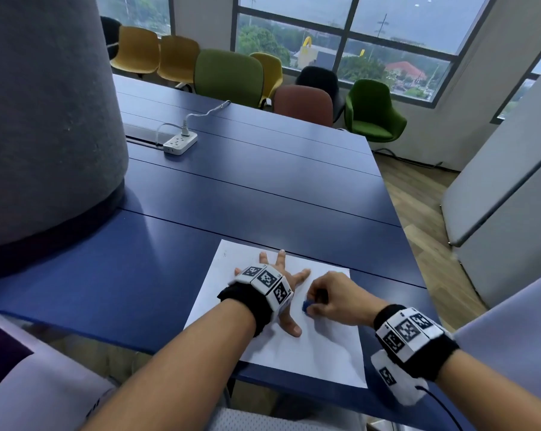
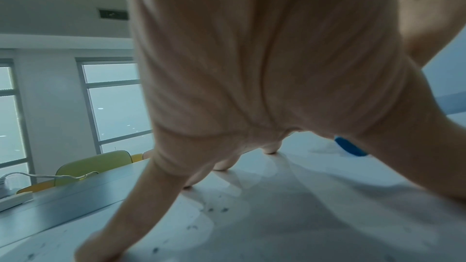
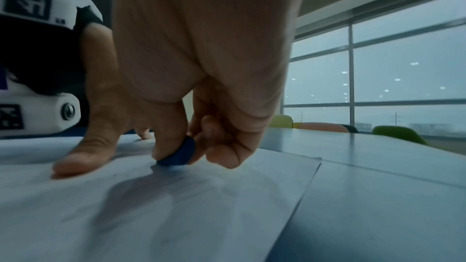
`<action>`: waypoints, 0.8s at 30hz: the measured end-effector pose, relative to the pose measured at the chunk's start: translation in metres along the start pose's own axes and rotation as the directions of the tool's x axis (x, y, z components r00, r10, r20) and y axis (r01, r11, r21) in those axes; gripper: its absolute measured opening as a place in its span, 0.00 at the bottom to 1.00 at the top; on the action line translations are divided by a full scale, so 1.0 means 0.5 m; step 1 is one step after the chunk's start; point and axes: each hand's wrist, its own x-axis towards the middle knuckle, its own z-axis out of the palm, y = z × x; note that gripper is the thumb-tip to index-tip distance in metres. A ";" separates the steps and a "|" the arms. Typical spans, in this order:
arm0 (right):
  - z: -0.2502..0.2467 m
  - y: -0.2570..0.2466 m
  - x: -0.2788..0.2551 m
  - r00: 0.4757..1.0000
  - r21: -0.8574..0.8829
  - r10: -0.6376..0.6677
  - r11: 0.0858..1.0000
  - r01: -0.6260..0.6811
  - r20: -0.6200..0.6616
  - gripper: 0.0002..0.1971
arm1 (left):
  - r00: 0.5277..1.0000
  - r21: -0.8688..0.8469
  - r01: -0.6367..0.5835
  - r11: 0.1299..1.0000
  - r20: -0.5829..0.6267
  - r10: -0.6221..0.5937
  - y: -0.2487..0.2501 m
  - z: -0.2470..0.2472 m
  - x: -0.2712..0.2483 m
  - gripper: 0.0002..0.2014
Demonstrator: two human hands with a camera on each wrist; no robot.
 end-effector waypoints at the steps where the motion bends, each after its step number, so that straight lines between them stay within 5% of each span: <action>1: -0.004 -0.003 0.003 1.000 -0.028 -0.014 0.999 0.014 0.006 0.05 | 1.000 0.003 0.000 1.000 -0.002 0.000 0.000 0.001 -0.001 0.68; 7: -0.025 0.029 0.051 0.976 -0.088 0.111 0.988 -0.129 -0.189 0.05 | 1.000 -0.019 0.004 1.000 0.000 -0.004 0.001 -0.002 -0.002 0.68; 12: -0.012 -0.002 0.025 1.000 -0.088 -0.003 0.996 0.005 0.027 0.07 | 1.000 0.002 0.005 1.000 -0.001 -0.005 0.001 0.001 0.001 0.68; 18: -0.042 0.023 0.062 0.985 -0.156 0.081 0.982 -0.105 -0.152 0.07 | 1.000 -0.018 0.010 1.000 0.008 -0.010 0.001 0.000 0.000 0.68; 24: -0.028 0.000 0.039 0.997 -0.120 -0.063 0.990 0.069 0.054 0.04 | 1.000 -0.014 -0.006 1.000 -0.015 0.005 -0.004 0.005 0.004 0.68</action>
